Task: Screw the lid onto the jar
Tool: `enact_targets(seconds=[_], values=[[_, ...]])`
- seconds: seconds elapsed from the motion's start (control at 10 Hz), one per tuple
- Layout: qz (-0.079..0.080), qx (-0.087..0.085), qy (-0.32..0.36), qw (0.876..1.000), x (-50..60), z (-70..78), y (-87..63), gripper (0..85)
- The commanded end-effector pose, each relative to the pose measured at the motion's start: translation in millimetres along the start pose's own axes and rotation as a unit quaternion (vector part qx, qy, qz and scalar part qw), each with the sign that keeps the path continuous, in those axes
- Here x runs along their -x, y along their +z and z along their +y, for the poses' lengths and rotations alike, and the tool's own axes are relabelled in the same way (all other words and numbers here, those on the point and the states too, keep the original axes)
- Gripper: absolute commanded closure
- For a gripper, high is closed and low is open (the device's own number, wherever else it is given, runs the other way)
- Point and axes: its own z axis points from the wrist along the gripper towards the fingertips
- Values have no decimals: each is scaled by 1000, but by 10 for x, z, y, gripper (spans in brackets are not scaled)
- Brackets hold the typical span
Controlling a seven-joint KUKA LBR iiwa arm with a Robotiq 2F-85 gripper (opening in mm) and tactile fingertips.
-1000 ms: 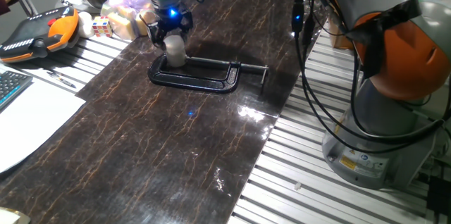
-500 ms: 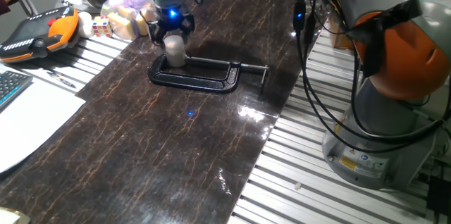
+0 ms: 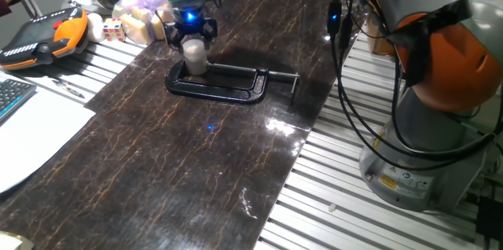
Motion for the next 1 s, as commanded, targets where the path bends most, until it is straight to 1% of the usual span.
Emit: enact_targets(seconds=[0.0, 0.2, 0.5, 0.6, 0.7, 0.8, 0.9], values=[[-5, -6, 64, 998, 3, -2, -2, 150], [-7, -9, 104, 995, 4, -2, 0, 153], [-13, -18, 141, 990, 8, -3, -1, 153], [-13, -18, 143, 989, 7, -3, -2, 150], [-21, -21, 167, 986, 9, -4, -4, 150], [-25, -23, 179, 983, 11, -2, -5, 157], [-28, -24, 192, 981, 11, -2, -8, 143]])
